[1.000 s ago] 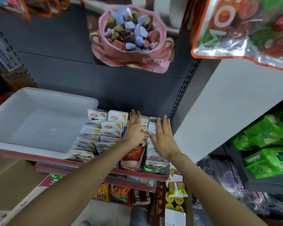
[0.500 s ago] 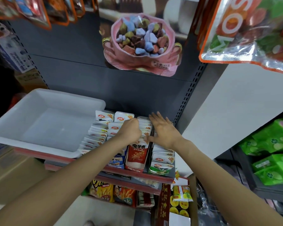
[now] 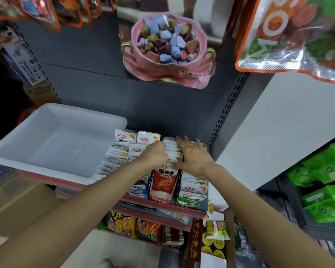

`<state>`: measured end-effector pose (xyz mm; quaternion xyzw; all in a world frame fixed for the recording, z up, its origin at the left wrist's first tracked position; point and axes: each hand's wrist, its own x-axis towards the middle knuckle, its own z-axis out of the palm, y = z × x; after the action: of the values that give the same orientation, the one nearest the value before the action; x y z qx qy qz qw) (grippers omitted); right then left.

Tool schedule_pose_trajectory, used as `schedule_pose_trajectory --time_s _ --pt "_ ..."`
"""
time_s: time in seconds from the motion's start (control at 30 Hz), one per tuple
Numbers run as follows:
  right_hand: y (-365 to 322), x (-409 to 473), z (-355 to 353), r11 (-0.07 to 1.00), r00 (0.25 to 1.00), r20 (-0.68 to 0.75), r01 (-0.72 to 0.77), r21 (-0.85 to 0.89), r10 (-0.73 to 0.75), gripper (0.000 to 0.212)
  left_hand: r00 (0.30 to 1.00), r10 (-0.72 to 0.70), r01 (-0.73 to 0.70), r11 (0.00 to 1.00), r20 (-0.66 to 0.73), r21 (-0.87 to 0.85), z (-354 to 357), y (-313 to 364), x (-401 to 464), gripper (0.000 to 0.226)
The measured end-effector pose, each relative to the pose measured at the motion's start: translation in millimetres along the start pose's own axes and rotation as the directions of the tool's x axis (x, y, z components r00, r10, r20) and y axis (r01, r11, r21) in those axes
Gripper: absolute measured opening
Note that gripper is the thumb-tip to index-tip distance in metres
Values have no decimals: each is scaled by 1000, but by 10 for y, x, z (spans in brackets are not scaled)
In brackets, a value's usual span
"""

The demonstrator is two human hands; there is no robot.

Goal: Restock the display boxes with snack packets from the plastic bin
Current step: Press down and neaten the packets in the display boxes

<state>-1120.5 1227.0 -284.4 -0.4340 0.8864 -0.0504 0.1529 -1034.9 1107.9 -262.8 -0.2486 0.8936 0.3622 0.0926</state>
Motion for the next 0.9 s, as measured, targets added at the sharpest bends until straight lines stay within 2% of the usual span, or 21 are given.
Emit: schedule_pose_trajectory --time_s 0.1,0.17,0.27,0.37,0.47,0.57,0.67,0.73,0.77,0.8,0.83,0.9 --pt "5 87 -95 1000 1000 -15 4 -24 -4 96 987 162 -162 958 18 236 5 -97 -129 42" --pt "-35 111 -124 998 1000 -23 10 -64 -12 97 948 318 -287 866 -8 410 24 -179 -177 54" --pt "-155 46 -127 997 991 -125 32 -63 -39 79 865 500 -404 737 -35 542 48 -277 -194 41" --pt "-305 -125 -69 998 971 -233 54 35 -44 47 812 574 -423 706 -108 568 67 -373 -297 34" --pt "-431 -270 48 996 980 -196 44 78 -27 31 817 555 -379 719 -154 583 76 -542 -392 37" --pt "-567 -362 155 994 991 -134 7 109 8 22 816 547 -358 733 -188 579 43 -636 -486 28" --pt "-762 -466 258 993 1000 -20 -9 117 12 23 747 657 -453 615 -102 646 74 -770 -582 24" --pt "-856 -501 340 1000 999 46 16 26 -17 25 666 745 -547 462 28 698 165 -871 -626 23" --pt "-914 -533 408 999 996 82 22 -28 -19 27 654 748 -582 401 113 708 222 -932 -650 25" --pt "-953 -551 522 998 993 117 14 -66 -6 31 674 723 -580 392 151 714 261 -964 -696 25" --pt "-964 -557 649 995 989 148 -5 -101 20 37 713 689 -546 431 129 718 324 -1035 -716 22" --pt "-947 -569 908 991 971 211 -89 -97 108 57 811 569 -512 574 138 639 412 -1135 -727 26"
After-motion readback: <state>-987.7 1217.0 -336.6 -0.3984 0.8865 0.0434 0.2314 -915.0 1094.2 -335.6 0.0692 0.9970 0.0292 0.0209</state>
